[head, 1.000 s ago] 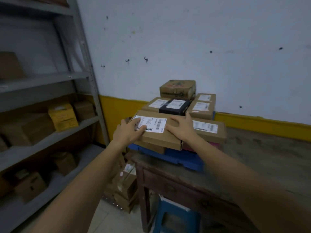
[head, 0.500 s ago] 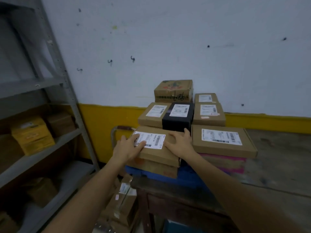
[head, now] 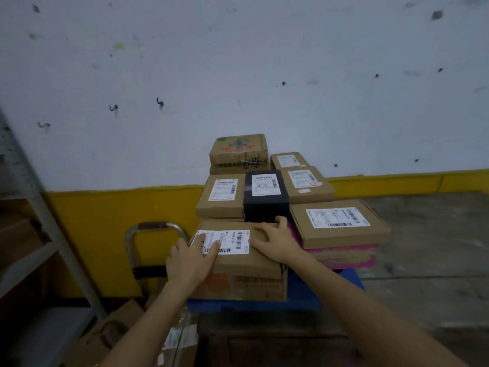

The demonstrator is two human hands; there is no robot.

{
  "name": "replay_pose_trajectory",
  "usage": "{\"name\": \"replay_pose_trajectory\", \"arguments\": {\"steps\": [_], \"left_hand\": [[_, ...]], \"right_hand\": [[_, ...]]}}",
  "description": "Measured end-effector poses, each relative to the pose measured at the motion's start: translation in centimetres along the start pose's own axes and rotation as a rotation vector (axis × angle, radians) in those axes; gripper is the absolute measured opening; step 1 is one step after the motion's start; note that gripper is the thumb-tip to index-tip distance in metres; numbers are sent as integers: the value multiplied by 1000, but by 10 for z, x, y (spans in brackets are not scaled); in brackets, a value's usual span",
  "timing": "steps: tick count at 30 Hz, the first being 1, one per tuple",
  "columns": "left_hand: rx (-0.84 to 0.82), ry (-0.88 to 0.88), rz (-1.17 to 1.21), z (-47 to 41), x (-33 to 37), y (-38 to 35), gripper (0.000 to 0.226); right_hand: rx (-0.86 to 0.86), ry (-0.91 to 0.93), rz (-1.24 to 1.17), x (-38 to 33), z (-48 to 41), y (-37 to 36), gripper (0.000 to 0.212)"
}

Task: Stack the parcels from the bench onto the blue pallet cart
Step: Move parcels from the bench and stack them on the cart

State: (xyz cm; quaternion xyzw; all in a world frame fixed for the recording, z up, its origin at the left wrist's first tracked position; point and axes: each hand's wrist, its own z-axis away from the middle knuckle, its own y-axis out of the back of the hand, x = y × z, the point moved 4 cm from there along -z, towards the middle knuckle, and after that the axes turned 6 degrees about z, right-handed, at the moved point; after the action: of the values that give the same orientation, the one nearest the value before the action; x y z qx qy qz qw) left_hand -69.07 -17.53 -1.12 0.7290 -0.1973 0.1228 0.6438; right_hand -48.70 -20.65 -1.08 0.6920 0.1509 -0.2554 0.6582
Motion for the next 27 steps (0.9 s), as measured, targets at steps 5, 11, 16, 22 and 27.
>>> {"name": "replay_pose_trajectory", "arguments": {"steps": [5,11,16,22,27], "left_hand": [[-12,-44,167,9,-9,-3,60],[60,-127,191,13,-9,-4,55],[89,-120,187,9,-9,-8,51],[154,-108,173,9,-5,-12,51],[214,-114,124,12,-3,-13,50]], "right_hand": [[87,10,-48,3,27,1,72],[79,37,46,3,46,-14,70],[93,24,55,5,38,-20,70],[136,39,55,10,33,-15,72],[146,51,91,10,37,-8,77]]}}
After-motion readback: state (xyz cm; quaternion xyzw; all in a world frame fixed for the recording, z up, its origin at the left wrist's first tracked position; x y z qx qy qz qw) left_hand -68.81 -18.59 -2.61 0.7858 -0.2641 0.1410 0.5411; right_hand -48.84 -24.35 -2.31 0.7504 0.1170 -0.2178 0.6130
